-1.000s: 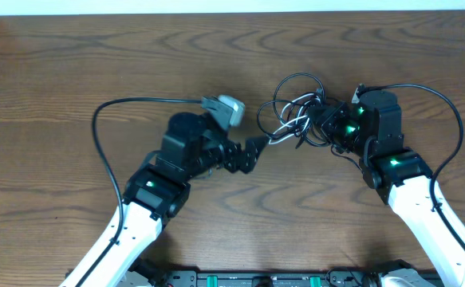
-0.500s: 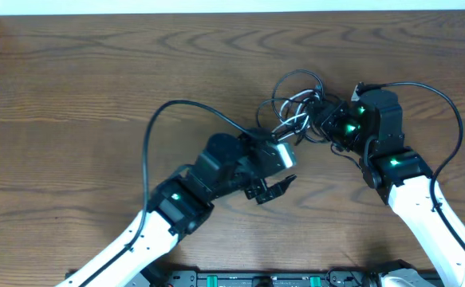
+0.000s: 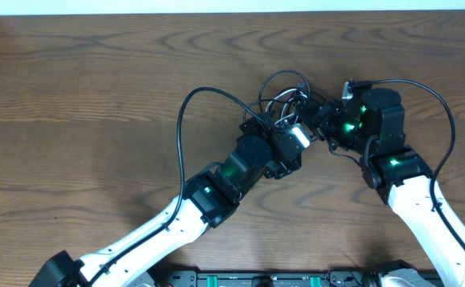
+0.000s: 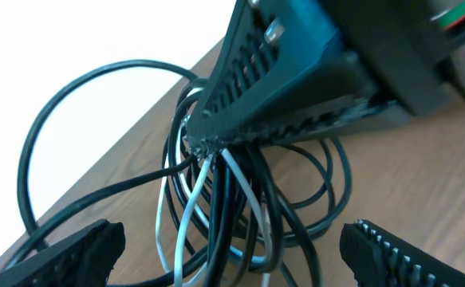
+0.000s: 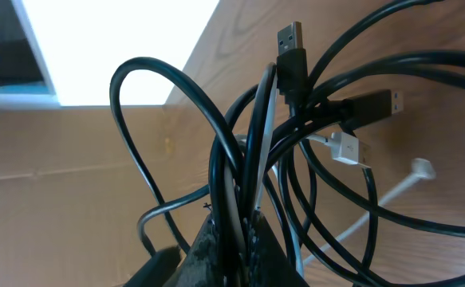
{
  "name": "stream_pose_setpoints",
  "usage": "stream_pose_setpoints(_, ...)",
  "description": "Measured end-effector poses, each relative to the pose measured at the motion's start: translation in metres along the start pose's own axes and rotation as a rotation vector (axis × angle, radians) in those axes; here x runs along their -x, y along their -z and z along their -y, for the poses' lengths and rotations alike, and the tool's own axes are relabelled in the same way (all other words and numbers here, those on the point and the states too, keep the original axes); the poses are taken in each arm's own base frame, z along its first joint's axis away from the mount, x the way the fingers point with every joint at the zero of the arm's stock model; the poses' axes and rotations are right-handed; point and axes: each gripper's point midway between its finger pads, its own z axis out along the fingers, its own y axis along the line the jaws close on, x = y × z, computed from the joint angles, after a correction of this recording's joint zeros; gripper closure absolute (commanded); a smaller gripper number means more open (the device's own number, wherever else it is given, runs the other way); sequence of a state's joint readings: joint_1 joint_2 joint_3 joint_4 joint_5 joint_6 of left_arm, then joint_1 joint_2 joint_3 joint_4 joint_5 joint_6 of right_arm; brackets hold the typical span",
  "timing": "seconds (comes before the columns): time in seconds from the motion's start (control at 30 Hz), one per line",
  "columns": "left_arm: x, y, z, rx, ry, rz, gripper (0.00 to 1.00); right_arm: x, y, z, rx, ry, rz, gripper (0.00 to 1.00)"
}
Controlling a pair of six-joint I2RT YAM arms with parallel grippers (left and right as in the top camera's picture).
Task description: Untangle cables
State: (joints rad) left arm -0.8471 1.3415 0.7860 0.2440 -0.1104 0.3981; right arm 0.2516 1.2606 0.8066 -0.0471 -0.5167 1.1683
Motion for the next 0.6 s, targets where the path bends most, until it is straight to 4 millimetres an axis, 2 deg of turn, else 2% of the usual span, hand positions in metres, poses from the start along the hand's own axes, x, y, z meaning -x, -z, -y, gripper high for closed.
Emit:
stream_pose_setpoints(0.1, -0.004, -0.004, -0.003, 0.024, 0.005, -0.014, 0.09, -0.003, 0.000, -0.010, 0.043, 0.016, -0.023, 0.99)
stream_pose_setpoints(0.27, -0.007, -0.009, -0.005, 0.045, 0.005, -0.020, 0.09, -0.009, 0.001, -0.012, 0.057, 0.014, -0.056, 0.99)
stream_pose_setpoints(0.33, -0.007, -0.009, -0.006, 0.049, 0.005, -0.018, 0.13, -0.010, 0.001, -0.013, 0.061, 0.015, -0.063, 0.99)
stream_pose_setpoints(0.37, -0.007, -0.009, -0.006, 0.050, 0.005, -0.019, 0.22, -0.010, 0.001, -0.013, 0.061, 0.014, -0.064, 0.99)
stream_pose_setpoints(0.47, -0.006, -0.009, -0.006, 0.050, 0.014, -0.018, 0.71, -0.011, 0.001, -0.013, 0.063, 0.015, -0.070, 0.99)
stream_pose_setpoints(0.5, -0.007, -0.009, -0.006, 0.050, 0.011, -0.019, 0.81, -0.011, 0.001, -0.013, 0.064, 0.015, -0.071, 0.99)
stream_pose_setpoints(0.53, -0.007, -0.009, -0.006, 0.050, 0.011, -0.019, 0.91, -0.011, 0.001, -0.013, 0.064, 0.015, -0.071, 0.99)
stream_pose_setpoints(0.6, -0.007, -0.009, -0.005, 0.048, 0.014, -0.019, 0.92, -0.011, 0.001, -0.014, 0.067, 0.016, -0.069, 0.99)
